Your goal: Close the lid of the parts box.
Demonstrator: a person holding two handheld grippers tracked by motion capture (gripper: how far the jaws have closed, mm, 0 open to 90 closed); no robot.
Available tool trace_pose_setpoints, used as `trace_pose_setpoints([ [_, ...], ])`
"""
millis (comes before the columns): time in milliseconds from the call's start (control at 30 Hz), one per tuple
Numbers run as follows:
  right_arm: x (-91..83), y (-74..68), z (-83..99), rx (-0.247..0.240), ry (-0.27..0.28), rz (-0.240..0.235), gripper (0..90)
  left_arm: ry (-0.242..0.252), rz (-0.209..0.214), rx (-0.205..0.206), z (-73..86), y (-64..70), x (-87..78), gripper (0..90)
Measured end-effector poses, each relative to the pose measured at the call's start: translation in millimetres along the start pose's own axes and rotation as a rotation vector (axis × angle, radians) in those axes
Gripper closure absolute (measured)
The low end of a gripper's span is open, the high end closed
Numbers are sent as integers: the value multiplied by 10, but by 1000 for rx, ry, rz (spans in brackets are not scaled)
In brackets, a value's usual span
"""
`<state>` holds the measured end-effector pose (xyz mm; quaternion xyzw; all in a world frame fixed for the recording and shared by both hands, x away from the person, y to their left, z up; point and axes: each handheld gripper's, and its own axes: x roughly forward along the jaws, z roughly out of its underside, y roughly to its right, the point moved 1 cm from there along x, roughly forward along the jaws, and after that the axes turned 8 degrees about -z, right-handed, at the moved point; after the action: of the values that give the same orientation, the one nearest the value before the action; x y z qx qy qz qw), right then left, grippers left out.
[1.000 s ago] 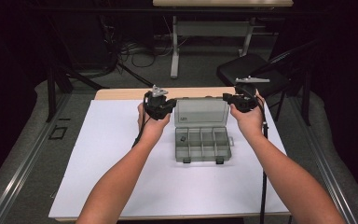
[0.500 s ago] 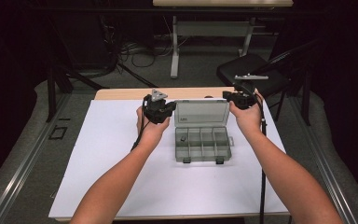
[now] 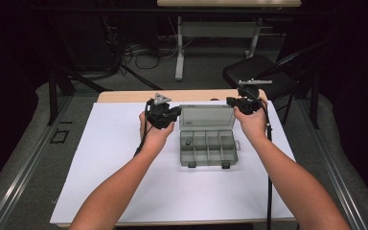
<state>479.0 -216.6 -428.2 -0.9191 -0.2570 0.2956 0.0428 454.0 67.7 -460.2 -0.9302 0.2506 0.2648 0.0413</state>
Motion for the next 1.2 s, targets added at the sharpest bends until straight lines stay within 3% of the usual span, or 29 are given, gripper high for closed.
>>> trace_pose_setpoints([
  [300, -22, -3, 25, 1, -24, -15, 900, -30, 26, -31, 43, -20, -78, 696],
  [433, -35, -9, 29, -9, -33, -21, 900, -28, 42, -53, 78, -36, -188, 687],
  [567, -49, -27, 50, -10, -41, -36, 900, -42, 70, -69, 86, -19, -290, 743],
  [633, -65, -25, 72, -11, -45, -50, 900, -72, 116, -66, 79, 8, -364, 802],
  [833, -85, -13, 117, -11, -48, -67, 900, -106, 145, -60, 106, 78, -338, 898],
  [1200, -156, -82, 246, -41, -67, -114, 900, -145, 169, -71, 187, 199, -265, 900],
])
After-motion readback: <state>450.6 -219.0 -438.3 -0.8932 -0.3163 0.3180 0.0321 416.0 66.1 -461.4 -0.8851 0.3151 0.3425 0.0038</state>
